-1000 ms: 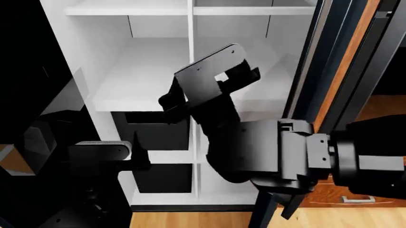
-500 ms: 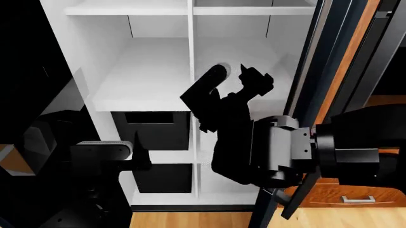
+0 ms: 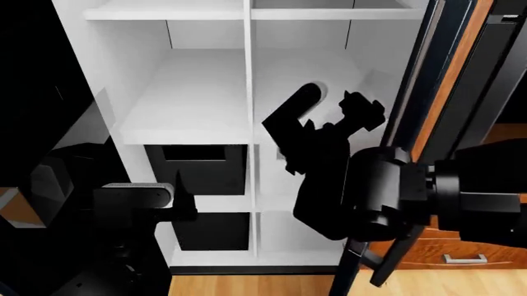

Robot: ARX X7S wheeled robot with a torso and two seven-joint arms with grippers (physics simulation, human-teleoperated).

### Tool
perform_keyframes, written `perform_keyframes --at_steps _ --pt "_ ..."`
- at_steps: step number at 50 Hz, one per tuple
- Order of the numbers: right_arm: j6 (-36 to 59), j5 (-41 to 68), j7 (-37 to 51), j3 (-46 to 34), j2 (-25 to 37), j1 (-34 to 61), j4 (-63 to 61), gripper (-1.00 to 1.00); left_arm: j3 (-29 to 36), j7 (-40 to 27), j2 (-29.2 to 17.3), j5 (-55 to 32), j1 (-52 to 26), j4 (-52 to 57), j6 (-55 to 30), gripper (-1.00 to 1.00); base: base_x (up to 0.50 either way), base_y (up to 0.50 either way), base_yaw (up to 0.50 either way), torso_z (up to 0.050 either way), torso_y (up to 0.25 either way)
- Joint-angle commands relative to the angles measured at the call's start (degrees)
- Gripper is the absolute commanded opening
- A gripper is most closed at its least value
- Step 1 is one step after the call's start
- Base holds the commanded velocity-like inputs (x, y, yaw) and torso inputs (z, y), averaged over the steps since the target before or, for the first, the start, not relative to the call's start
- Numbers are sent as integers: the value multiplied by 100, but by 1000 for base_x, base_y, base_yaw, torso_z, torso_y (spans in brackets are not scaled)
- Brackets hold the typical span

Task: Open the fridge door

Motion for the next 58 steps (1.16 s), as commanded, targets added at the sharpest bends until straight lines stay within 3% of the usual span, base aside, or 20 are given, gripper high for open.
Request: perform_keyframes --at_steps 1,8,9,14,17,18,20,39,58 --pt "506 578 581 -286 570 153 -233 100 -3 12 -7 13 23 -7 16 100 0 -4 -6 0 0" --pt "655 913 1163 -308 1026 416 -949 100 -28 -12 -30 0 25 25 5 100 2 -4 -6 0 0" --pt "353 1073 1180 -762 1097 646 -1009 100 -26 -14 -30 11 40 25 19 100 0 -4 -7 0 0" --pt "-3403 2415 1181 -4842 46 2196 -1912 100 -31 -30 -25 3 19 41 -8 100 0 -2 -3 0 0" --pt "-4208 2618 1174 -5689 -163 2216 -2230 100 -25 -32 -34 5 20 70 -21 100 0 0 -1 0 0" --pt "-4601 2203 1183 -6450 696 2495 -2173 100 -51 -37 -107 -29 59 164 -17 100 0 0 -4 0 0" --pt "-4553 2000 1183 -6450 1077 2472 -2113 100 -71 -55 -131 -42 67 184 -19 100 0 0 -7 0 0" --pt "-4042 1369 1183 -6450 2384 2639 -1970 100 -61 -74 -115 -30 51 199 -60 100 4 -3 -7 0 0" --pt "-3899 1227 1183 -6450 2734 2839 -1774 100 -73 -57 -114 -41 58 185 -57 100 0 -2 -5 0 3"
